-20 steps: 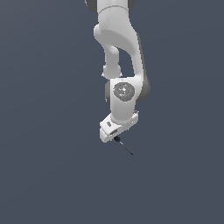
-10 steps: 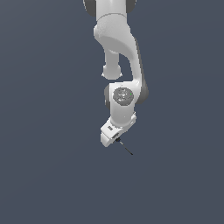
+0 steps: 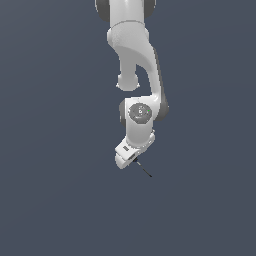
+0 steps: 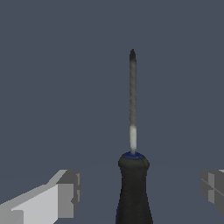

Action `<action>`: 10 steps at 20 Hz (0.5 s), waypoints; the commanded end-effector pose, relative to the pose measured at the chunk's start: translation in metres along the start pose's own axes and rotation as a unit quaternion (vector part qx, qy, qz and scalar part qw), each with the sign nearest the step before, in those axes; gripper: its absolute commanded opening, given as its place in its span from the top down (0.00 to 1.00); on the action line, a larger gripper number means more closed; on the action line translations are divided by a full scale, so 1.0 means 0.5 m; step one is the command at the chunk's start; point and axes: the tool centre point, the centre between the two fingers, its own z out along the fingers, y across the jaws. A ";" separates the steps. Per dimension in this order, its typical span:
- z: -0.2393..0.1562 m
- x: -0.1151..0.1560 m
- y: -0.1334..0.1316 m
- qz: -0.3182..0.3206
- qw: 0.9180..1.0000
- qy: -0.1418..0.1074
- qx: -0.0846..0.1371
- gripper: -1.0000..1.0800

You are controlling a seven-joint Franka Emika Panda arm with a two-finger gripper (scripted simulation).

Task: Pick up the object and move it to a goal position.

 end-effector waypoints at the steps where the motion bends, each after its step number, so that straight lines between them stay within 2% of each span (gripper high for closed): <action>1: 0.025 -0.001 -0.002 -0.001 1.000 0.000 0.000 0.04; 5: 0.064 -0.002 -0.002 -0.002 1.000 0.000 0.000 0.04; 10: 0.077 0.000 0.000 -0.002 1.000 0.000 0.000 0.04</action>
